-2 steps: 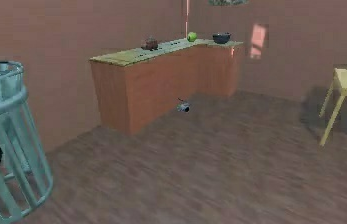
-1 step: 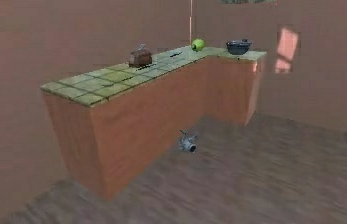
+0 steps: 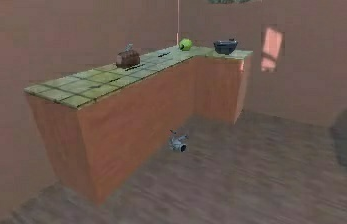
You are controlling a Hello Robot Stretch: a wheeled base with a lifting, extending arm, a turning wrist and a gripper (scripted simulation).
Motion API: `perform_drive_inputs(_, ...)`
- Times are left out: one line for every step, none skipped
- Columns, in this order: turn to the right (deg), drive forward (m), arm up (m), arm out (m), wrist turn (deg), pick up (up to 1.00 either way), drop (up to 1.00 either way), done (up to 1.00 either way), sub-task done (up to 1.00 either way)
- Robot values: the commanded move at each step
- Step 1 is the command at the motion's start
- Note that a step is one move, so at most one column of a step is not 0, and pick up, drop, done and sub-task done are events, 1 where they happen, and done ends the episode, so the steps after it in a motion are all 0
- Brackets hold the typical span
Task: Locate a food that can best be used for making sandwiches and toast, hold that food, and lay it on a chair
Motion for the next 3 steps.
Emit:
perform_drive_inputs(0.0, 1.00, 0.00, 0.00, 0.0, 0.00, 0.00, 0.00, 0.00)
perform_drive_inputs(9.0, 0.00, 0.00, 0.00, 0.0, 0.00, 0.00, 0.00, 0.00)
perform_drive_inputs(0.0, 0.15, 0.00, 0.00, 0.0, 0.00, 0.00, 0.00, 0.00)
